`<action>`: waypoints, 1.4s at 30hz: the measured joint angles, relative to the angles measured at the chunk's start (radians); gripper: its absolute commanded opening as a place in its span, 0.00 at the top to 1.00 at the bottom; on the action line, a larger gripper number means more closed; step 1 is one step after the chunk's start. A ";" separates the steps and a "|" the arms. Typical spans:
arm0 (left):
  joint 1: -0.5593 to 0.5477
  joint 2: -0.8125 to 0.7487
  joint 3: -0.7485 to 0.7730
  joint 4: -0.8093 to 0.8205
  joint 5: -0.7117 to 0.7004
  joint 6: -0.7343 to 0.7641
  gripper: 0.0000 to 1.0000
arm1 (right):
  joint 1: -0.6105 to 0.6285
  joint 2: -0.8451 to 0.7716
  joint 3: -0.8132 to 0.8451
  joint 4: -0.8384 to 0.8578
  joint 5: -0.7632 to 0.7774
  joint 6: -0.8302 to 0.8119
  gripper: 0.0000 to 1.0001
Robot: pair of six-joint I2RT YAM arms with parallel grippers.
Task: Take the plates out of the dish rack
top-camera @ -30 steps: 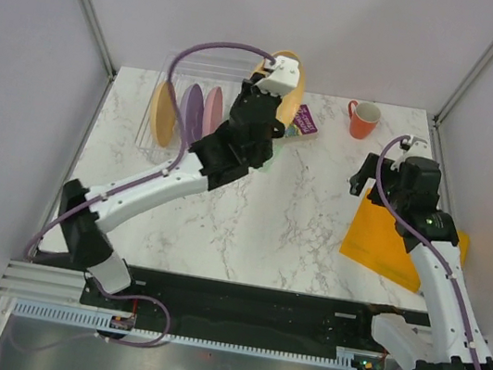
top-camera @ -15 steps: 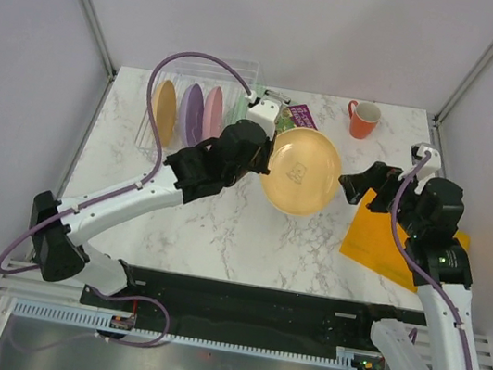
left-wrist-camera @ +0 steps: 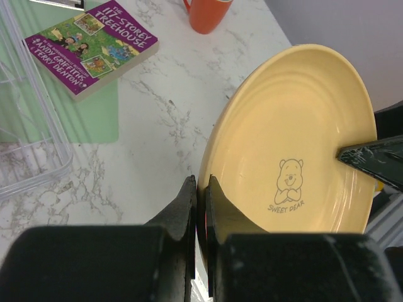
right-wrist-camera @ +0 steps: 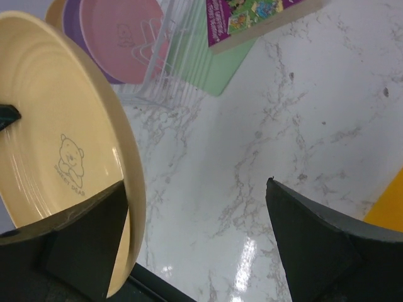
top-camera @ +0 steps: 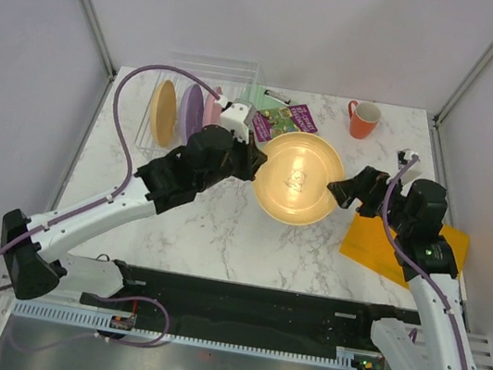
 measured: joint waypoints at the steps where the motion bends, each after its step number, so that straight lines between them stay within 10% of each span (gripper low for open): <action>1: 0.012 -0.019 -0.018 0.018 0.018 -0.007 0.98 | 0.000 0.002 -0.008 0.014 -0.012 0.008 0.15; 7: 0.072 -0.061 -0.099 0.073 0.106 -0.045 0.98 | 0.003 0.034 -0.088 0.200 -0.165 0.113 0.55; 10: 0.079 -0.059 -0.121 0.088 0.123 -0.062 0.96 | 0.003 0.061 -0.114 0.270 -0.236 0.161 0.96; 11: 0.079 -0.056 -0.124 0.093 0.125 -0.064 0.69 | 0.005 0.068 -0.117 0.281 -0.253 0.174 1.00; 14: 0.080 -0.052 -0.129 0.127 0.134 -0.078 0.18 | -0.003 0.076 -0.117 0.269 -0.229 0.175 1.00; 17: 0.079 -0.046 -0.130 0.137 0.111 -0.092 0.00 | -0.001 0.074 -0.102 0.223 -0.212 0.148 1.00; 42: 0.098 -0.381 -0.301 0.010 -0.408 0.067 0.00 | -0.062 0.556 0.002 0.043 0.262 -0.059 0.99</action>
